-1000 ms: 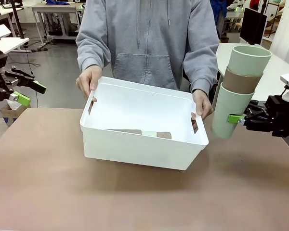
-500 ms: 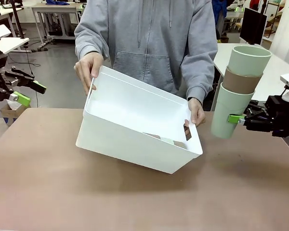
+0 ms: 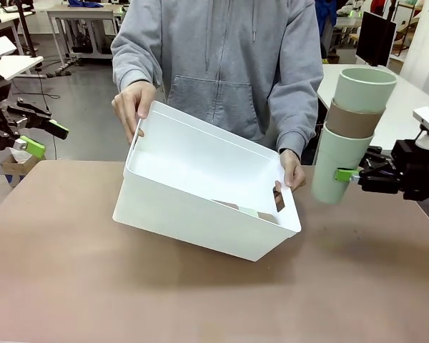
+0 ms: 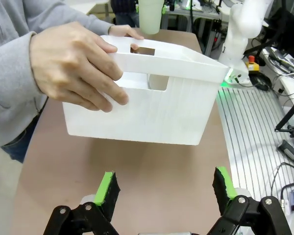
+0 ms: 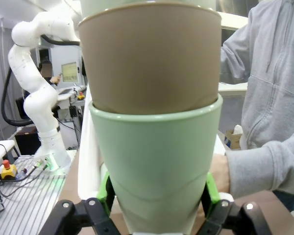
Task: Stack the cups and store them in the basket.
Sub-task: Place the stack of Reusable plastic cups into the Pantry Basket.
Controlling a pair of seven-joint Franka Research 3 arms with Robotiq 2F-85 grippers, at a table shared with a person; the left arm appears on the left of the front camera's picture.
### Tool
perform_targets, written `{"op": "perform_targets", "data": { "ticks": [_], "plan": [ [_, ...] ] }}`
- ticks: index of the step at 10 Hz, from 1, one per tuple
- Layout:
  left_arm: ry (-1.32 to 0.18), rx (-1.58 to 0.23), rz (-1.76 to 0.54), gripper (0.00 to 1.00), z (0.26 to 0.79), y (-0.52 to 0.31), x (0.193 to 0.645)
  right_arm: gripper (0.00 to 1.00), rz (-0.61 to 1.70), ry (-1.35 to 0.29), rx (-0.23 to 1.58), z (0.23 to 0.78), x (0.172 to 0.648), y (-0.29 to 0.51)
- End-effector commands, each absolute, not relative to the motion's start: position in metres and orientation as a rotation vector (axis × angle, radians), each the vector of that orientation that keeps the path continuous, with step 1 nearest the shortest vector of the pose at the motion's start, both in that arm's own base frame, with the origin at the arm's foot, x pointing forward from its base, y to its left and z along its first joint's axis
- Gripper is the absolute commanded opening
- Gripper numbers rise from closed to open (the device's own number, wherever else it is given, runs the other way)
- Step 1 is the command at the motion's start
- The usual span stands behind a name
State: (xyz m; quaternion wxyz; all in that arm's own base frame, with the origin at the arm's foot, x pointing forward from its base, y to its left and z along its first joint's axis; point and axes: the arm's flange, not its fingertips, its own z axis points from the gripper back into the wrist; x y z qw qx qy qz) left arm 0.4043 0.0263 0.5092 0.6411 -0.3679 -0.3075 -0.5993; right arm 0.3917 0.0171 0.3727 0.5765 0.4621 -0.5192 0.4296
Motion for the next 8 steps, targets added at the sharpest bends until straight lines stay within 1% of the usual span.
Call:
{"op": "perform_targets", "data": {
  "ticks": [1,3,5,8],
  "plan": [
    [-0.693,-0.84,-1.36,1.0,0.514,0.027,0.402,0.86,0.989,-1.21,0.935,0.423,0.368,0.066],
    [-0.693,-0.84,-1.36,1.0,0.514,0.027,0.402,0.86,1.005,-1.133,0.828,0.462,0.367,0.106],
    [-0.693,-0.84,-1.36,1.0,0.514,0.027,0.402,0.86,1.036,-1.015,0.736,0.498,0.363,0.149],
    [-0.693,-0.84,-1.36,1.0,0.514,0.027,0.402,0.86,1.067,-0.895,0.524,0.51,0.363,0.206]
  ]
}}
